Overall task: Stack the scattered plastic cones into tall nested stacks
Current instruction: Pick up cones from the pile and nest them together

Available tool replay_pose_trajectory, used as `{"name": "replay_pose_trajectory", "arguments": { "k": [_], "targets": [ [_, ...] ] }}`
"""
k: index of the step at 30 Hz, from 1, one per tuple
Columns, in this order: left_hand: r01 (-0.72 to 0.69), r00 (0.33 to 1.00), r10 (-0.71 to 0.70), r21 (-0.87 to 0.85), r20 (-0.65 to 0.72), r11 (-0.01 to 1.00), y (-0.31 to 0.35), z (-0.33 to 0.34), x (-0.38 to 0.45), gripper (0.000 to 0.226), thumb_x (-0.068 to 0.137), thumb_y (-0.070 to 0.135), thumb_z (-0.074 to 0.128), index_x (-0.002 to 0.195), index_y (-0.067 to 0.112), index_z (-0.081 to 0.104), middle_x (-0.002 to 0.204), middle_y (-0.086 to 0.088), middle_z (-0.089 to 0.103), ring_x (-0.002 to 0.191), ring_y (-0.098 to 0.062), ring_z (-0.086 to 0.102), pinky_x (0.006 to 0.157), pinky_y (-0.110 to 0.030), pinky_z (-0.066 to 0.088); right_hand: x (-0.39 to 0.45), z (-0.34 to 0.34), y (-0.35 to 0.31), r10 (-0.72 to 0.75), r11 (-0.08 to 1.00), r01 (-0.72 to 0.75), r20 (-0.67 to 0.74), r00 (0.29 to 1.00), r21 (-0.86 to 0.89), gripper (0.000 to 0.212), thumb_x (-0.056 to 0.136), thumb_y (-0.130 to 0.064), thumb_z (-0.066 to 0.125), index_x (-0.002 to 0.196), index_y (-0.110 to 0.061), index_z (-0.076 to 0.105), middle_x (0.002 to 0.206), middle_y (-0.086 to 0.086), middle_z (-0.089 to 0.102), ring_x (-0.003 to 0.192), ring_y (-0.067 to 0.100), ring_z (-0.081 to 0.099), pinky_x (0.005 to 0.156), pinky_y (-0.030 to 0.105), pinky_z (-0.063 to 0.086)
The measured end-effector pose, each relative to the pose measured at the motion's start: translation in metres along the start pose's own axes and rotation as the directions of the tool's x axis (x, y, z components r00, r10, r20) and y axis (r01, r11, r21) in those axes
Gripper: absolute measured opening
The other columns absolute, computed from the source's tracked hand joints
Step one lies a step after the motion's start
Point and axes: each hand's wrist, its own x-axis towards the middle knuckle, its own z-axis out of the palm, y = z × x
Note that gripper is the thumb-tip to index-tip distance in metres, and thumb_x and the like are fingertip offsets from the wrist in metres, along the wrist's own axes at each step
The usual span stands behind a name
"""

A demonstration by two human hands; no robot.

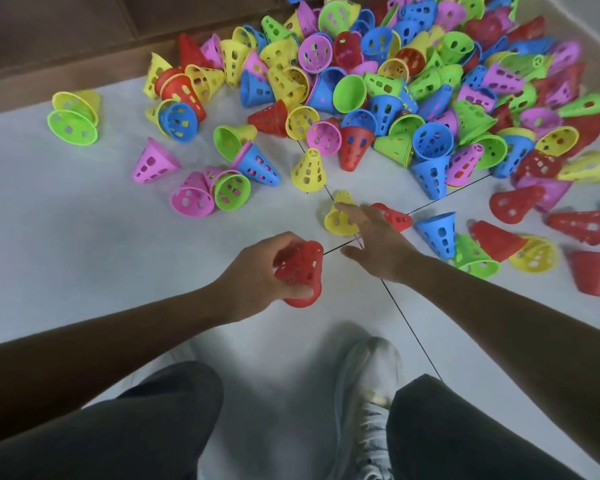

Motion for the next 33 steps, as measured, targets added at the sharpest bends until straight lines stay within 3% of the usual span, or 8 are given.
{"name": "replay_pose_trajectory", "arguments": {
  "k": [2, 7, 11, 14, 17, 22, 27, 33],
  "targets": [
    [-0.025, 0.999, 0.026, 0.059, -0.018, 0.998, -0.002, 0.005, 0.001, 0.055, 0.066, 0.025, 0.089, 0.114, 0.029, 0.061, 0.105, 0.013, 0.068, 0.101, -0.010, 0.063, 0.092, -0.035, 0.054, -0.003, 0.004, 0.003, -0.007, 0.998, 0.008, -0.023, 1.000, 0.058, 0.076, 0.092, -0.029, 0.067, 0.150, -0.045, 0.019, 0.154, 0.013, 0.028, 0.143, 0.037, 0.029, 0.114, 0.053, 0.032],
    [-0.080, 0.996, 0.086, 0.183, -0.026, 0.980, -0.013, 0.005, 0.007, 0.055, 0.064, 0.016, 0.088, 0.111, 0.030, 0.063, 0.104, 0.017, 0.065, 0.100, 0.001, 0.057, 0.085, -0.019, 0.050, -0.014, 0.014, 0.007, -0.026, 0.989, 0.024, 0.012, 1.000, 0.149, 0.073, 0.094, -0.030, 0.065, 0.149, -0.049, 0.020, 0.151, 0.011, 0.028, 0.141, 0.036, 0.029, 0.115, 0.051, 0.029],
    [-0.093, 0.992, 0.113, 0.259, -0.062, 0.962, -0.025, -0.004, 0.016, 0.054, 0.064, 0.014, 0.088, 0.109, 0.028, 0.063, 0.103, 0.014, 0.064, 0.098, -0.004, 0.057, 0.085, -0.023, 0.051, -0.022, 0.023, 0.008, -0.021, 0.958, 0.034, -0.049, 0.999, 0.284, 0.056, 0.094, -0.030, 0.064, 0.138, -0.049, 0.035, 0.136, 0.007, 0.041, 0.123, 0.029, 0.044, 0.108, 0.050, 0.040],
    [-0.108, 0.987, 0.141, 0.336, -0.077, 0.936, -0.037, -0.011, 0.023, 0.054, 0.063, 0.016, 0.087, 0.108, 0.028, 0.060, 0.101, 0.012, 0.064, 0.095, -0.010, 0.058, 0.085, -0.034, 0.051, -0.027, 0.030, 0.003, 0.067, 0.902, -0.002, -0.136, 0.988, 0.432, 0.041, 0.092, -0.028, 0.067, 0.124, -0.042, 0.045, 0.131, 0.002, 0.046, 0.117, 0.022, 0.048, 0.103, 0.040, 0.044],
    [-0.123, 0.986, 0.155, 0.377, -0.056, 0.918, -0.048, -0.014, 0.028, 0.053, 0.065, 0.019, 0.085, 0.110, 0.030, 0.058, 0.102, 0.012, 0.064, 0.096, -0.012, 0.058, 0.085, -0.038, 0.051, -0.028, 0.034, -0.004, 0.212, 0.812, -0.063, -0.193, 0.958, 0.580, 0.031, 0.089, -0.029, 0.070, 0.111, -0.036, 0.049, 0.126, 0.001, 0.046, 0.110, 0.022, 0.051, 0.086, 0.030, 0.044],
    [-0.127, 0.988, 0.148, 0.343, -0.036, 0.931, -0.052, -0.015, 0.029, 0.058, 0.066, 0.019, 0.086, 0.116, 0.029, 0.059, 0.108, 0.012, 0.064, 0.099, -0.007, 0.058, 0.088, -0.029, 0.051, -0.030, 0.040, -0.008, 0.328, 0.747, -0.102, -0.230, 0.916, 0.657, 0.021, 0.092, -0.031, 0.068, 0.095, -0.032, 0.048, 0.120, 0.002, 0.050, 0.104, 0.024, 0.057, 0.067, 0.026, 0.045],
    [-0.140, 0.989, 0.146, 0.362, 0.011, 0.922, -0.051, -0.032, 0.033, 0.067, 0.068, 0.021, 0.089, 0.127, 0.026, 0.058, 0.118, 0.012, 0.059, 0.103, -0.003, 0.054, 0.083, -0.006, 0.039, -0.031, 0.038, -0.008, 0.378, 0.741, -0.129, -0.250, 0.891, 0.659, 0.026, 0.089, -0.027, 0.073, 0.094, -0.023, 0.047, 0.113, 0.004, 0.055, 0.091, 0.019, 0.058, 0.057, 0.021, 0.040],
    [-0.186, 0.979, 0.204, 0.422, 0.001, 0.887, -0.047, -0.073, 0.039, 0.065, 0.069, 0.053, 0.082, 0.125, 0.029, 0.058, 0.119, 0.018, 0.056, 0.103, -0.006, 0.055, 0.087, -0.025, 0.048, -0.039, 0.018, -0.040, 0.391, 0.625, -0.061, -0.245, 0.887, 0.778, 0.056, 0.079, -0.024, 0.082, 0.116, -0.024, 0.041, 0.100, -0.013, 0.054, 0.085, 0.001, 0.057, 0.059, 0.011, 0.044]
  ]
}}
